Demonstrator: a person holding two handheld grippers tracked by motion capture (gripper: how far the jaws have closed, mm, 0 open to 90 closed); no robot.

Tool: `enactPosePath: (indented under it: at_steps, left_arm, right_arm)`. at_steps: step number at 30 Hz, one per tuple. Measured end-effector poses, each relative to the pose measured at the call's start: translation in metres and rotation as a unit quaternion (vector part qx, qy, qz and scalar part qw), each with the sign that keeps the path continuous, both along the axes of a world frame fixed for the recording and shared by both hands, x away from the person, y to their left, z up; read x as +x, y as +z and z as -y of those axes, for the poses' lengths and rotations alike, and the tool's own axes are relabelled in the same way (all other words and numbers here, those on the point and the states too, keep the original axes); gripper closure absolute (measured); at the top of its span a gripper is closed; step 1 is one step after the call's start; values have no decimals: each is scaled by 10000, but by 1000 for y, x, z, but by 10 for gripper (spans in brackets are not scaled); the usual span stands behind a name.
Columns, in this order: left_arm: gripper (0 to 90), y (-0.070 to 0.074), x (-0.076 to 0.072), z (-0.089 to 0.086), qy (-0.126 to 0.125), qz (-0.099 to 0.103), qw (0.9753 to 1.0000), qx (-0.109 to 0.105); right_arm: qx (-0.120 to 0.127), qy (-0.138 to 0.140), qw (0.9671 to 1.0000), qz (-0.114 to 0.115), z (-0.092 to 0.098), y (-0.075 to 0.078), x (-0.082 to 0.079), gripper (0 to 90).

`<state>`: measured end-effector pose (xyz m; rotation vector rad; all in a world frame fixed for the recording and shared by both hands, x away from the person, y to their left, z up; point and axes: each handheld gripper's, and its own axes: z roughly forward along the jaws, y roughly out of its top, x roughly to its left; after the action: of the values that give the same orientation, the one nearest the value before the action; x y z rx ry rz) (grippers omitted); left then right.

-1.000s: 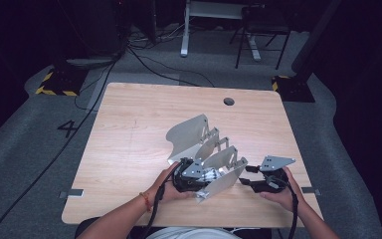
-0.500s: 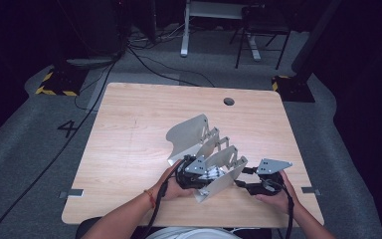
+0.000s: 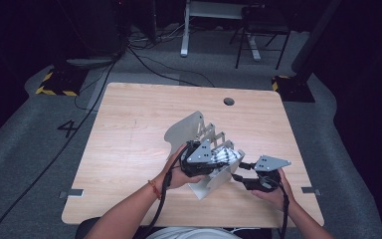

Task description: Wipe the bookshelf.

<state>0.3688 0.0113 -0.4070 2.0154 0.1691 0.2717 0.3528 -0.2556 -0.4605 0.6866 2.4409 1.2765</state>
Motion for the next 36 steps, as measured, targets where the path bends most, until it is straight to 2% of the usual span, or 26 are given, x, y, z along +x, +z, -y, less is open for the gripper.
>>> enactPosePath:
  at_steps: [8, 10, 14, 15, 16, 19, 23, 25, 28, 29, 31, 34, 36]
  left_arm:
    - [804, 6, 12, 8, 134, -63, 9999, 60]
    - [804, 5, 13, 11, 167, -47, 9997, 158]
    - [804, -5, 11, 14, 171, -92, 9988, 446]
    - [804, -7, 9, 13, 148, -114, 9988, 442]
    - [806, -11, 7, 12, 114, -217, 9988, 420]
    - [806, -19, 3, 9, 18, -259, 9987, 435]
    - [806, -25, -3, 5, 29, -315, 9986, 413]
    - [807, -27, -7, 4, 57, -291, 9984, 477]
    - [809, -32, -14, 6, -66, -360, 9977, 563]
    - [808, -36, -20, 9, -138, -255, 9971, 710]
    - [806, -42, -27, 15, -161, -196, 9967, 768]
    - [806, -46, -28, 16, 34, -135, 9969, 780]
    - [806, -50, -25, 13, 204, -207, 9963, 811]
  right_arm:
    - [66, 33, 9999, 103, -10, 2, 1, 490]
    - [29, 5, 9999, 138, -12, 2, 2, 478]
    - [74, -26, 9999, 143, -11, 2, 2, 477]
    - [73, -32, 9999, 147, -11, 2, 2, 476]
    - [72, -39, 9998, 155, -11, 2, 1, 473]
    - [83, -34, 9998, 164, -8, 3, 1, 473]
    - [115, -201, 9996, 176, -3, 3, 2, 477]
    - [131, -275, 9994, 189, 0, 3, 3, 478]
    - [141, -441, 9987, 189, 4, 2, 6, 505]
    - [136, -549, 9981, 232, 6, 2, 8, 524]
    - [254, -715, 9969, 184, 10, 2, 12, 531]
    - [330, -812, 9961, 125, 15, 1, 17, 529]
    - [305, -812, 9962, 107, 15, 1, 17, 528]
